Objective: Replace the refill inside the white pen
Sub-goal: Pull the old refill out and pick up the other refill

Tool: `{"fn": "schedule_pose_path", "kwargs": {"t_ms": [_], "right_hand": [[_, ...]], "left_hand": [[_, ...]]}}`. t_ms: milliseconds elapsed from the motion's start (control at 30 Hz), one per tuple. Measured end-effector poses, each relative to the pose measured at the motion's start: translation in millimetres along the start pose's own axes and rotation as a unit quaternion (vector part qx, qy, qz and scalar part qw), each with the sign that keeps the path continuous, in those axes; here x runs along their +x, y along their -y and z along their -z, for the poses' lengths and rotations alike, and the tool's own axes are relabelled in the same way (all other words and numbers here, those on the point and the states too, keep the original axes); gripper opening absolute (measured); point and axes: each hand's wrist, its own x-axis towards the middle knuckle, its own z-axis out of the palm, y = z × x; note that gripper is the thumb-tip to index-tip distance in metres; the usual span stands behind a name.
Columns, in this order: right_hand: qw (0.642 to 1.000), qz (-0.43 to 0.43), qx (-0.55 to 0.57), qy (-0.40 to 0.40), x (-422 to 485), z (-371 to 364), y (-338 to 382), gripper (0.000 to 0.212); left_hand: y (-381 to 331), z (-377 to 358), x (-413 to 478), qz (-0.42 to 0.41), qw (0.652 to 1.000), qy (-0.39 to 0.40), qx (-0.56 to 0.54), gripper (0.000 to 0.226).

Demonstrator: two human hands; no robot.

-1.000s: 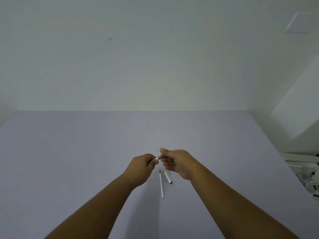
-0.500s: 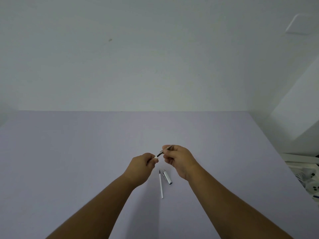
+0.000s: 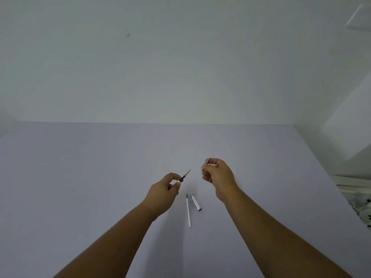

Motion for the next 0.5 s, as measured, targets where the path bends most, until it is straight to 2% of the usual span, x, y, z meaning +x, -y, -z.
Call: {"fn": "schedule_pose_path", "kwargs": {"t_ms": [67, 133, 167, 333, 500], "right_hand": [[0.980, -0.009, -0.197, 0.032, 6.0, 8.7, -23.1, 0.019], [0.919, -0.002, -0.387, 0.069, 8.7, 16.2, -49.6, 0.023], [0.895, 0.009, -0.439, 0.075, 9.7, 19.6, -61.2, 0.024], [0.848, 0.056, -0.523, 0.060, 16.2, 27.7, -85.3, 0.021], [0.835, 0.077, -0.540, 0.077, 19.6, 30.1, -93.7, 0.023]], "left_hand": [[8.0, -3.6, 2.2, 0.015, 1.000, 0.002, -0.003, 0.017], [16.0, -8.4, 4.3, 0.025, 1.000, 0.007, -0.002, 0.017], [19.5, -10.7, 5.2, 0.030, 1.000, 0.010, -0.002, 0.017], [30.3, -18.5, 10.5, 0.047, 0.999, 0.022, -0.004, 0.017], [35.5, -22.7, 14.2, 0.042, 0.999, 0.029, 0.011, 0.019]]}}
